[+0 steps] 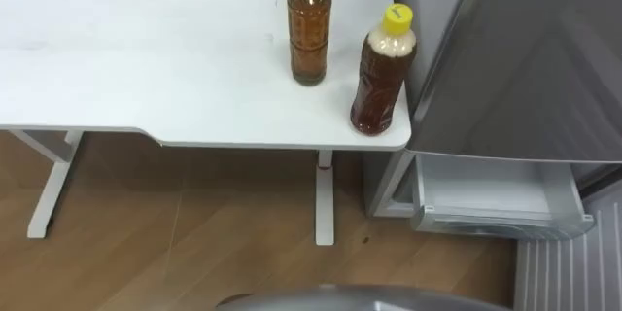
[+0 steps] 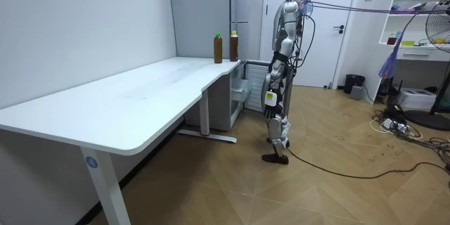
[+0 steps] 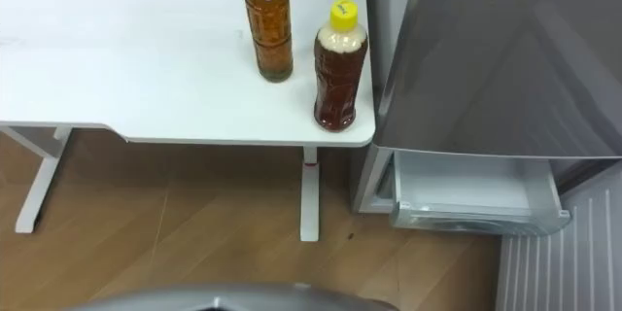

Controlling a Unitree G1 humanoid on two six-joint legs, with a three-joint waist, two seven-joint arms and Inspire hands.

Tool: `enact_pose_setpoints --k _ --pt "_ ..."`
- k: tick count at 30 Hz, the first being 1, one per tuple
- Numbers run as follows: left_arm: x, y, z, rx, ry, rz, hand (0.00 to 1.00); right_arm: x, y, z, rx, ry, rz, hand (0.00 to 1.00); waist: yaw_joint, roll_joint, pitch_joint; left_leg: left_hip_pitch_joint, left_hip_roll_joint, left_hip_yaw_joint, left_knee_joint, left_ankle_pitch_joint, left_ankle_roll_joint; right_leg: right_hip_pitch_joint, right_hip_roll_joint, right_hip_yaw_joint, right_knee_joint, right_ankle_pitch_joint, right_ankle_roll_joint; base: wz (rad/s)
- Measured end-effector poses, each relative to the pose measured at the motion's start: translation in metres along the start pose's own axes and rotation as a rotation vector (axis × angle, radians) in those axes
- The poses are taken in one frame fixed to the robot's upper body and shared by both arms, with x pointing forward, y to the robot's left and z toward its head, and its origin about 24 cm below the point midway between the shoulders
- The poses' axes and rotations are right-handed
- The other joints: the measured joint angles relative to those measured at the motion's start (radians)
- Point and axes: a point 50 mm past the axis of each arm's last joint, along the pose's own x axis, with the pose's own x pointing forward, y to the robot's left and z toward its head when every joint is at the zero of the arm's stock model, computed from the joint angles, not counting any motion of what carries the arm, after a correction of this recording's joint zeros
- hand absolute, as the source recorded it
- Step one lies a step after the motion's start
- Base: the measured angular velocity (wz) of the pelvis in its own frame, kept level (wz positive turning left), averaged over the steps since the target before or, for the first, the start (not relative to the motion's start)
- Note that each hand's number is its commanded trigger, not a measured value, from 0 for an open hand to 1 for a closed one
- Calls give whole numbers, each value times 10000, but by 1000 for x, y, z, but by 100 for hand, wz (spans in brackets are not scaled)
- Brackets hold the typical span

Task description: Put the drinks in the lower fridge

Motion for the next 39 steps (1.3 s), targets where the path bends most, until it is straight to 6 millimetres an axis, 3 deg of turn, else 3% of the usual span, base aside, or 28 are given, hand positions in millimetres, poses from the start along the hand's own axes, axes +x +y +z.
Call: enact_pose_setpoints --k 4,13,22,26,31,39 --pt "0 0 -1 2 31 34 0 0 0 0 -7 23 -69 0 -4 -78 11 -13 1 -17 1 0 0 0 2 -19 -8 0 1 0" --pt "0 2 0 -226 -44 183 0 0 -5 0 -10 25 -363 0 -11 -46 13 -55 3 0 -10 -1 1 -11 10 -5 -26 0 1 0" --pt "-1 12 1 -1124 -229 1044 0 -1 -7 1 -63 -118 -448 0 2 158 7 -175 -2 7 -11 -3 3 -36 14 -97 -36 -1 1 4" --pt "-1 15 0 -2464 -283 1450 0 -2 -11 3 -29 -143 -558 0 -11 219 6 -159 -11 -14 5 -2 3 -7 10 -84 -47 -1 0 0" --pt "-1 11 -15 -4666 63 1747 0 -1 -12 -2 292 -24 -750 0 29 213 14 -160 -15 -11 1 -2 3 0 -1 -121 -52 1 -2 0" --pt "-4 25 -38 -12116 604 3015 0 -2 -18 -6 1230 -32 -899 0 198 251 34 -165 -17 10 -10 -2 5 -4 -9 -194 -164 0 -1 3"
